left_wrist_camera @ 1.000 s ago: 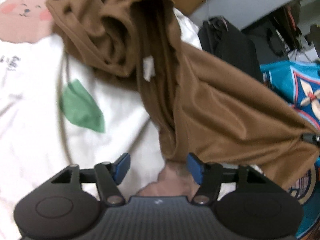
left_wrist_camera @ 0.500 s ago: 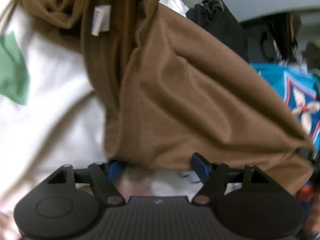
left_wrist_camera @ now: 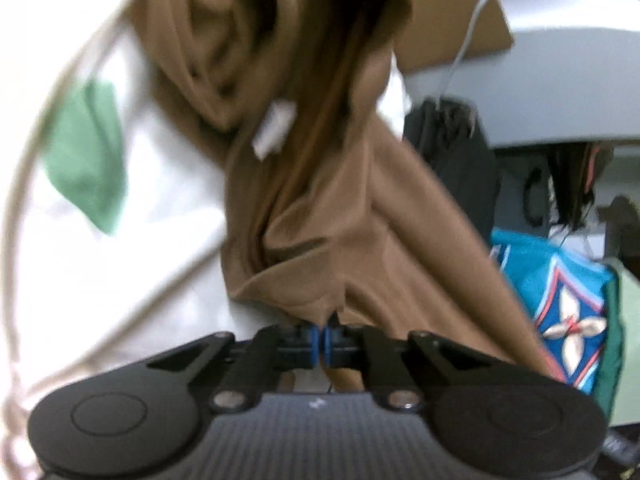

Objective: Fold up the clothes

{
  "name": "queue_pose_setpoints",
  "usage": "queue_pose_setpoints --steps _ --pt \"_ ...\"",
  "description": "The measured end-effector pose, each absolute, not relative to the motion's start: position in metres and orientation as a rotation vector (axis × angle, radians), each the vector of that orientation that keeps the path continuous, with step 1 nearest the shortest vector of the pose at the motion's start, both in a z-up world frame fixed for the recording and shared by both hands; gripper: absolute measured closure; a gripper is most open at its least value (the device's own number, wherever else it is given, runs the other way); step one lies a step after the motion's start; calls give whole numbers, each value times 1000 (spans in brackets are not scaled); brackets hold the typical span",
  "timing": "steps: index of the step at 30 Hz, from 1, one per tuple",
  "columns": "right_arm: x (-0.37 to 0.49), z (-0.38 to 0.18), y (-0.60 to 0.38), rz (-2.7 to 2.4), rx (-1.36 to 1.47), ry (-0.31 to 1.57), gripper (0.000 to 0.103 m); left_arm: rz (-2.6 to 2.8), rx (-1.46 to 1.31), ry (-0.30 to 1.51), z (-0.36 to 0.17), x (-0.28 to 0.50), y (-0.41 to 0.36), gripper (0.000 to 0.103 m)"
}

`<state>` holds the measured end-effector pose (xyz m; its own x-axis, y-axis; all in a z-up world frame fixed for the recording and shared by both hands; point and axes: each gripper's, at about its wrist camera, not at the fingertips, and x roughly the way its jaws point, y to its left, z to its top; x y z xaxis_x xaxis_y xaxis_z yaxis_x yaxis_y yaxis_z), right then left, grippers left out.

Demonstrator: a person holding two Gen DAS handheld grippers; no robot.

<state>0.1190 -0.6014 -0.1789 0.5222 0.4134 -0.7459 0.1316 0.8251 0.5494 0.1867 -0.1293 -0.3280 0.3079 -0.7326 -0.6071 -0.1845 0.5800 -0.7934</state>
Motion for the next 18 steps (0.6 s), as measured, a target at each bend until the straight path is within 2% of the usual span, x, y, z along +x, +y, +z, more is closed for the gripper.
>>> queue_pose_setpoints --steps 11,18 --pt "124 -191 -545 417 558 1151 100 -369 -938 1007 -255 187 -15 102" --pt "137 -200 -464 629 425 1281 100 -292 -857 923 -207 174 0 102"
